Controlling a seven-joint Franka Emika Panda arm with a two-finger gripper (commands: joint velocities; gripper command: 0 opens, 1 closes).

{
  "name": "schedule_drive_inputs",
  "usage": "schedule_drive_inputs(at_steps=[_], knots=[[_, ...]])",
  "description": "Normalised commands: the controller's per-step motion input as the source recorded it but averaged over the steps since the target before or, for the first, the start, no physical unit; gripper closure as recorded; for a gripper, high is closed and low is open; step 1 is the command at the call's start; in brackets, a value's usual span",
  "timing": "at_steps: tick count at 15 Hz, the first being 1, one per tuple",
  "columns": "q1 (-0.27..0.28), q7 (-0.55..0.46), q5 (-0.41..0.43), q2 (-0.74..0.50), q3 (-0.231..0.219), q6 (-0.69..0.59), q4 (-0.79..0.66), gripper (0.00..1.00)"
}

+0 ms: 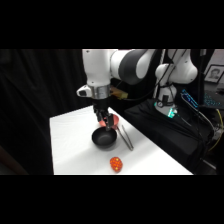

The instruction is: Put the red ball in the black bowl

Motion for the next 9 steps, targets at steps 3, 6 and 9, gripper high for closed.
schedule_drive_inputs(at_steps=[3,6,9], knots=[[0.085,0.22,-0.06,0.19,0.036,0.14,0.14,0.0],[0.061,0.1,0.037,0.15,0.067,0.19,0.08,0.0],[0.065,0.09,0.057,0.17,0.063,0.19,0.1,0.0]])
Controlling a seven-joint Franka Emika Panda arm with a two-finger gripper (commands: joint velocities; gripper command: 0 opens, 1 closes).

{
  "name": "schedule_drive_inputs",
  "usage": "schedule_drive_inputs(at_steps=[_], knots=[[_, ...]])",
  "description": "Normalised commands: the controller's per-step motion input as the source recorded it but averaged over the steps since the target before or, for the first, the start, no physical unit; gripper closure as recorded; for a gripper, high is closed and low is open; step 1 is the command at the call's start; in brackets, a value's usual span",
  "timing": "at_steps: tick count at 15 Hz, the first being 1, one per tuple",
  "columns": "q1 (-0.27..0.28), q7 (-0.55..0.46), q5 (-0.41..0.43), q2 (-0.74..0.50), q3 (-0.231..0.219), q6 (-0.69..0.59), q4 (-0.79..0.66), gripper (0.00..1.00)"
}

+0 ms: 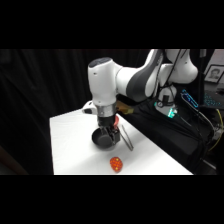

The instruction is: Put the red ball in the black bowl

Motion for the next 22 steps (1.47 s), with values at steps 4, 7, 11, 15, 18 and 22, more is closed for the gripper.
schedule_drive_inputs(at_steps=[4,7,11,15,18,22], knots=[[0.055,0.04,0.091,0.19,0.067,0.19,0.13,0.0],[0.036,-0.02,0.12,0.22,0.066,0.16,0.16,0.0],[0.013,-0.09,0.119,0.23,0.057,0.2,0.15,0.0],[-0.014,-0.16,0.125,0.23,0.053,0.2,0.16,0.0],[-0.006,-0.14,0.105,0.21,0.023,0.2,0.16,0.0],[0.005,-0.1,0.085,0.13,-0.005,0.17,0.14,0.25]])
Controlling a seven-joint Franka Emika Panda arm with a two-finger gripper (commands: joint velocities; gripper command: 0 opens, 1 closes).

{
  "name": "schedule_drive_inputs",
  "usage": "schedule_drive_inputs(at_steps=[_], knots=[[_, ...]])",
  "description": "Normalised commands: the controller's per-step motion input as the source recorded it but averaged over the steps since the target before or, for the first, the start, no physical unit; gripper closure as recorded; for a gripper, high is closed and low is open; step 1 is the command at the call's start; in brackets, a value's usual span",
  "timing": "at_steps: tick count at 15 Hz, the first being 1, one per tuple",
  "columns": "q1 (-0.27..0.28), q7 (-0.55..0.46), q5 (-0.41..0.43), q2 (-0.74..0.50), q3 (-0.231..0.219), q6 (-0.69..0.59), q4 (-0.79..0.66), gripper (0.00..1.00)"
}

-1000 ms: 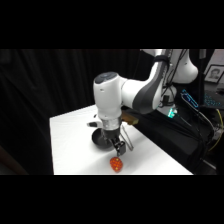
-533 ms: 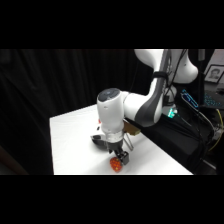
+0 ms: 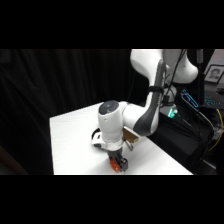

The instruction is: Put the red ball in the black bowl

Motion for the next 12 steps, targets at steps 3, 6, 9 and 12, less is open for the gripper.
schedule_drive_inputs(at_steps=[3,6,9,12], knots=[[0.044,-0.04,0.025,0.06,-0.073,0.11,0.12,0.45],[0.053,0.03,0.012,0.03,-0.104,0.05,0.1,0.69],[0.054,0.04,0.002,0.01,-0.089,-0.01,0.09,0.92],[0.058,0.03,0.013,-0.13,-0.039,-0.1,0.02,1.0]])
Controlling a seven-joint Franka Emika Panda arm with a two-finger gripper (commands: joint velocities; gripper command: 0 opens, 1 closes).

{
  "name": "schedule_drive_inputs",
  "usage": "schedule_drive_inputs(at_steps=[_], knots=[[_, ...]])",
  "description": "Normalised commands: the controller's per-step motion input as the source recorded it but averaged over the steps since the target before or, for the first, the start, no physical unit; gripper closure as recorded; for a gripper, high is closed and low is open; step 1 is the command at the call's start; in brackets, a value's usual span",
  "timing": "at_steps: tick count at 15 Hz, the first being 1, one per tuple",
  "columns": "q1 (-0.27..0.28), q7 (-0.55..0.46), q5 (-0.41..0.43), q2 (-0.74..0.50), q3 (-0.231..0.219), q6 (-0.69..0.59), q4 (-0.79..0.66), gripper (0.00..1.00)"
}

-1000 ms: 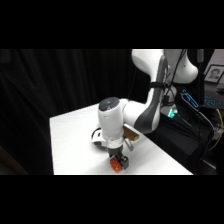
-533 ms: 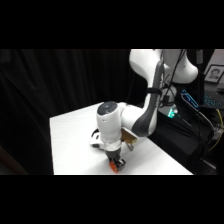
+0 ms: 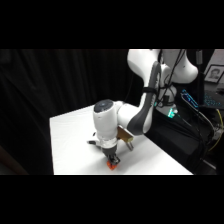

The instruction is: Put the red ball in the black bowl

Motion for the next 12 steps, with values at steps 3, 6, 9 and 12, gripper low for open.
schedule_drive_inputs(at_steps=[3,6,9,12], knots=[[0.054,0.01,0.076,-0.33,0.054,-0.28,-0.02,0.97],[0.103,0.04,0.004,-0.36,-0.001,-0.41,0.02,0.97],[0.077,0.07,-0.076,-0.25,-0.047,-0.46,0.11,0.97],[0.018,0.03,-0.09,-0.19,-0.05,-0.32,0.09,0.97]])
